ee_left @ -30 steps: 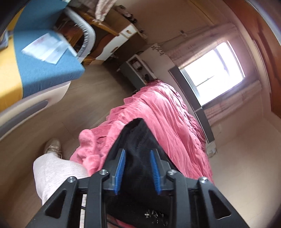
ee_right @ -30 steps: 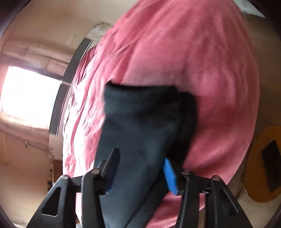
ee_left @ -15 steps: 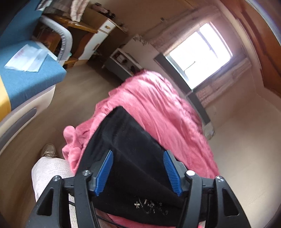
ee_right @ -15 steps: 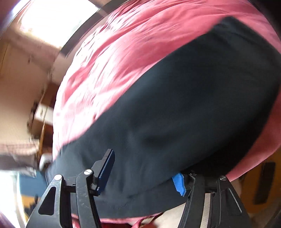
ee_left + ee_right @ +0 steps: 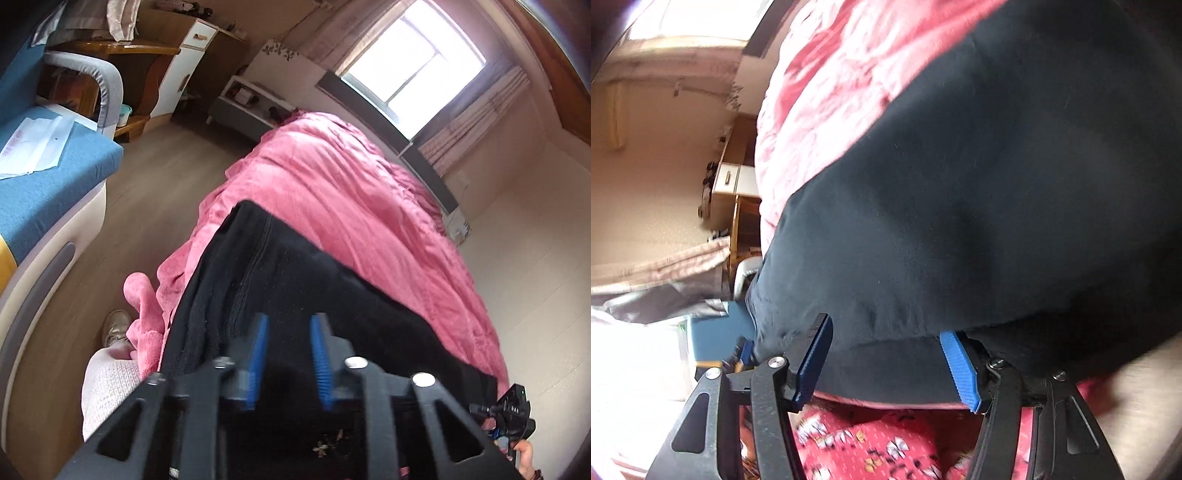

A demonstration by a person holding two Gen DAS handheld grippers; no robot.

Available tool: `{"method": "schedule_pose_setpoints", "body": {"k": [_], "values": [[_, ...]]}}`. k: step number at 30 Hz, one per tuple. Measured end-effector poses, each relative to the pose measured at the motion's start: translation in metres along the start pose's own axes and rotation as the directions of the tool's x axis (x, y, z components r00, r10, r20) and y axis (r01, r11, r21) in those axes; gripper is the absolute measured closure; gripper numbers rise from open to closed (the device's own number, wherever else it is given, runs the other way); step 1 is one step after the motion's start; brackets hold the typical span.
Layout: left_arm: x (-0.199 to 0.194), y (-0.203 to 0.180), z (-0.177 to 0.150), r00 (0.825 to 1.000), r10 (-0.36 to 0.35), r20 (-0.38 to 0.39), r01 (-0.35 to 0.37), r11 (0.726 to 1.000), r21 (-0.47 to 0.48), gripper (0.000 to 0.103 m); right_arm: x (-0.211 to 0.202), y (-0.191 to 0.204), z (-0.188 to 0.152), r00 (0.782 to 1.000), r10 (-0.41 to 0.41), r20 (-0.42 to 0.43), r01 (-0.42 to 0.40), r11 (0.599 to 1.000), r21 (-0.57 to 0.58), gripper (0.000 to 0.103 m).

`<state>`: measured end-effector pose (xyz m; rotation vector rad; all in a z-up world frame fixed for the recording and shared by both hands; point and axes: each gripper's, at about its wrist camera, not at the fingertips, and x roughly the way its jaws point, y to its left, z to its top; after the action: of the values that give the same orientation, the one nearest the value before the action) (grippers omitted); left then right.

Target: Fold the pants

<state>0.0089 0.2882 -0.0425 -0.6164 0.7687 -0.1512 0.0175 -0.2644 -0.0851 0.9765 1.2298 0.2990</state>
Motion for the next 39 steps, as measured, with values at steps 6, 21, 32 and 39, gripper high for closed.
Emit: {"method": "schedule_pose_setpoints", "body": {"k": [6, 21, 32, 39], "values": [[-0.005, -0.010, -0.002, 0.999, -0.037, -0.002, 0.037, 0.998, 0.058, 0.102, 0.032, 0.009, 0.009, 1.000, 0.002, 0.007, -0.003, 0.999, 0.034, 0.094], [-0.065, 0.003, 0.014, 0.998, 0.047, 0.042, -0.048, 0.998, 0.041, 0.057, -0.001, 0.026, -0.003, 0.999, 0.037, -0.031, -0.039, 0.997, -0.067, 0.094], [-0.017, 0.011, 0.008, 0.999, 0.008, -0.048, -0.006, 0.999, 0.044, 0.098, 0.018, 0.000, 0.003, 0.999, -0.001, -0.047, 0.001, 1.000, 0.002, 0.094], [-0.092, -0.028, 0.027, 0.993, -0.099, 0.065, 0.090, 0.987, 0.131, 0.099, -0.014, 0.022, 0.000, 0.998, 0.056, -0.018, -0.057, 0.994, -0.092, 0.095]]}}
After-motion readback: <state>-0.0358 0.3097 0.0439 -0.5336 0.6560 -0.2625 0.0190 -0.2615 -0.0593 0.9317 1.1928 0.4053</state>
